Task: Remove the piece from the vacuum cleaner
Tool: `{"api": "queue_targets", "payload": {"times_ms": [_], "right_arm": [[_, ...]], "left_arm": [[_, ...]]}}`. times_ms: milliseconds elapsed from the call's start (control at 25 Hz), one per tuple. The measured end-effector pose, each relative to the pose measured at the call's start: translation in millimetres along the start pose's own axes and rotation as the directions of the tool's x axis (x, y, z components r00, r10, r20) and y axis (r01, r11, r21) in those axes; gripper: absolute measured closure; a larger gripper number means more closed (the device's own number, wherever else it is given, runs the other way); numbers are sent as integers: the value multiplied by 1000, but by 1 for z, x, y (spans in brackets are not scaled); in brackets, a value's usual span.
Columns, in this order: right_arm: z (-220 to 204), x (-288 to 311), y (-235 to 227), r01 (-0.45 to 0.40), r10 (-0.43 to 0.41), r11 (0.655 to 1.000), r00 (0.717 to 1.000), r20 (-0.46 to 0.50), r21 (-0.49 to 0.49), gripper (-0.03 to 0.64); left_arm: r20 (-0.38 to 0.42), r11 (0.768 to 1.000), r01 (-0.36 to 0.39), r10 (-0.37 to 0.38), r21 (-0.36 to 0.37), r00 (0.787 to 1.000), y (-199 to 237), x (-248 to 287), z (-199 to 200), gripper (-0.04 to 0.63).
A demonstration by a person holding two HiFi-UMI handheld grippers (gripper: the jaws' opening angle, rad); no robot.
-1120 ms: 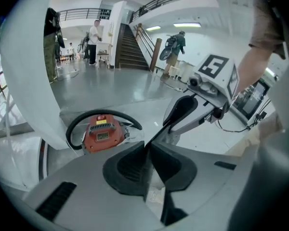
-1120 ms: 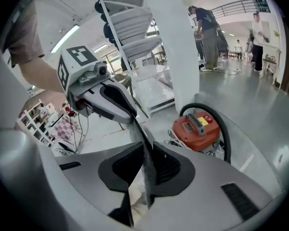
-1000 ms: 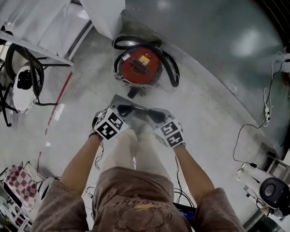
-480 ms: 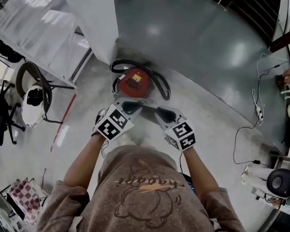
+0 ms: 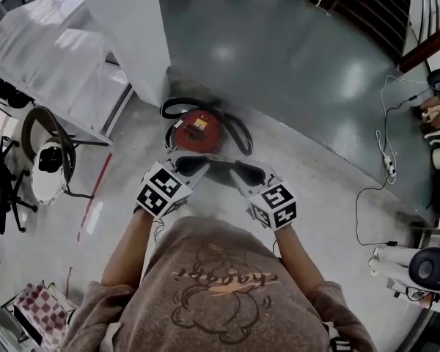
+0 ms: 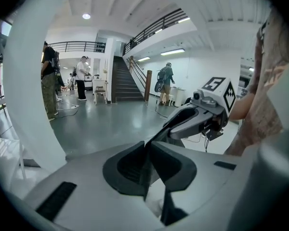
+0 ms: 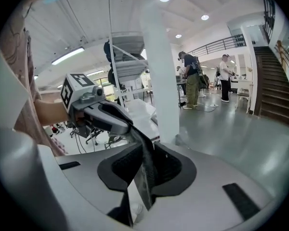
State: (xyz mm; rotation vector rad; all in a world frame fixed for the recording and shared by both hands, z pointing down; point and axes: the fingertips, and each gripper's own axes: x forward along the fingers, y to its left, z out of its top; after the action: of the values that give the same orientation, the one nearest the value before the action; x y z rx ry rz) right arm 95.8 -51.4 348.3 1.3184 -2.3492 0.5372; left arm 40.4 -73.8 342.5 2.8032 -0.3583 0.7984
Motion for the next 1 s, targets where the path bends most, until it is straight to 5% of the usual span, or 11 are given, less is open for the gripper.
{"api": "queue_targets", "payload": {"times_ms": [1000], "right_arm": [[-4, 33, 6, -25, 24, 999, 999, 38, 43, 555]], "left_arm": [[66, 994, -81, 86, -69, 994, 25, -9, -20, 557]]}}
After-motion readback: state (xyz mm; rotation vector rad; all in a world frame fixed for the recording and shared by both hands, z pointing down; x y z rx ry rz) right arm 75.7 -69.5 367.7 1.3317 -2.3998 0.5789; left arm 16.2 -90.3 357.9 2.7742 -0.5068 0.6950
